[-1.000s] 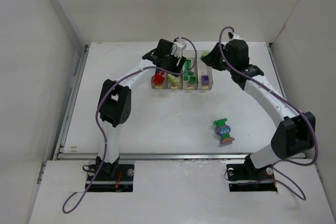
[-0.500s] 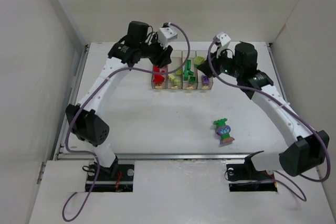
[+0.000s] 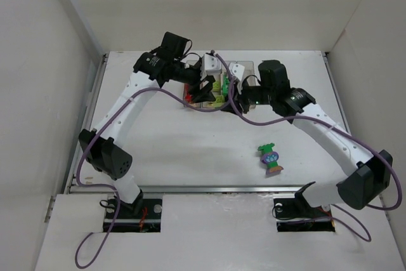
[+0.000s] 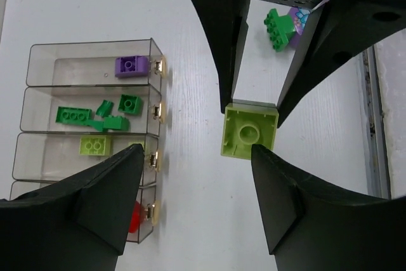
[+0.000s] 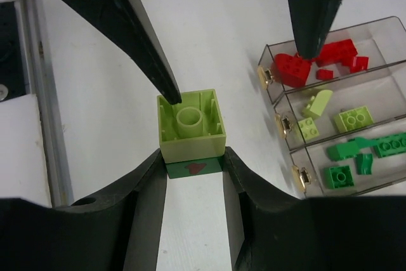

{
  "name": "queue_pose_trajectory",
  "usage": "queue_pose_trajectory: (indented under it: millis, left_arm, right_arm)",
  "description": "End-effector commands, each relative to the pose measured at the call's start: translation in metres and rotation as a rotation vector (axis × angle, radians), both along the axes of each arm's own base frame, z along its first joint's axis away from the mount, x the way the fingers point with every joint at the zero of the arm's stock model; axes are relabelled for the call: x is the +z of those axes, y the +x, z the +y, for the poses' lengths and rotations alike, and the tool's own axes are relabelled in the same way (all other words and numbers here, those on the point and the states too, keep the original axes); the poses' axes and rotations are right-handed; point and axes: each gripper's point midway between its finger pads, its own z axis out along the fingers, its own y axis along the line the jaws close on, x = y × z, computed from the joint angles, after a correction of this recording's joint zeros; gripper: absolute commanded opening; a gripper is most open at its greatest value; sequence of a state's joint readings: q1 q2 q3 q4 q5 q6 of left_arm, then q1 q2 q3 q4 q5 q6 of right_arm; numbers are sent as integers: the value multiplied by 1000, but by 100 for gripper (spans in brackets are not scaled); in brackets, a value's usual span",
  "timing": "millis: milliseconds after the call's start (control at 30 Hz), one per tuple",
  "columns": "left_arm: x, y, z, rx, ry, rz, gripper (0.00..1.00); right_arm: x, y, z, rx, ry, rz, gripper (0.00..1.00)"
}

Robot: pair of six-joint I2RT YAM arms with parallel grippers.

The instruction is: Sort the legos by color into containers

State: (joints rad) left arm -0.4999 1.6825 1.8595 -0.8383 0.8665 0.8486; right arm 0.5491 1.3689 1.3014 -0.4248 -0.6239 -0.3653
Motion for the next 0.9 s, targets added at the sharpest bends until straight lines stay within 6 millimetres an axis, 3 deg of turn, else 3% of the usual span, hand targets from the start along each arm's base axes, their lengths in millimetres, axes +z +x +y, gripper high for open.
queue_pose_trajectory:
  millis: [0, 167, 333, 433, 600, 800, 867]
  left_arm:
    - [16, -16, -3, -87, -34, -40, 66]
    - [4, -34, -9, -158, -8, -26, 66]
    - [4, -50, -8, -226, -14, -27, 61]
    - [1, -55, -4, -239, 1, -15, 60]
    - [11, -58, -4, -250, -10, -32, 63]
    - [31, -36, 6, -169, -63, -44, 69]
    - [31, -36, 6, -169, -63, -44, 70]
  right_arm:
    - [29, -8, 8, 40, 20, -86, 0]
    - [37, -14, 12, 32, 55, -106, 0]
    - [48, -15, 9, 8, 81, -126, 0]
    - [44, -12, 7, -14, 68, -124, 0]
    - [40, -6, 2, -57, 46, -126, 0]
    - [24, -5, -4, -84, 16, -107, 0]
    - [30, -4, -5, -93, 25, -125, 0]
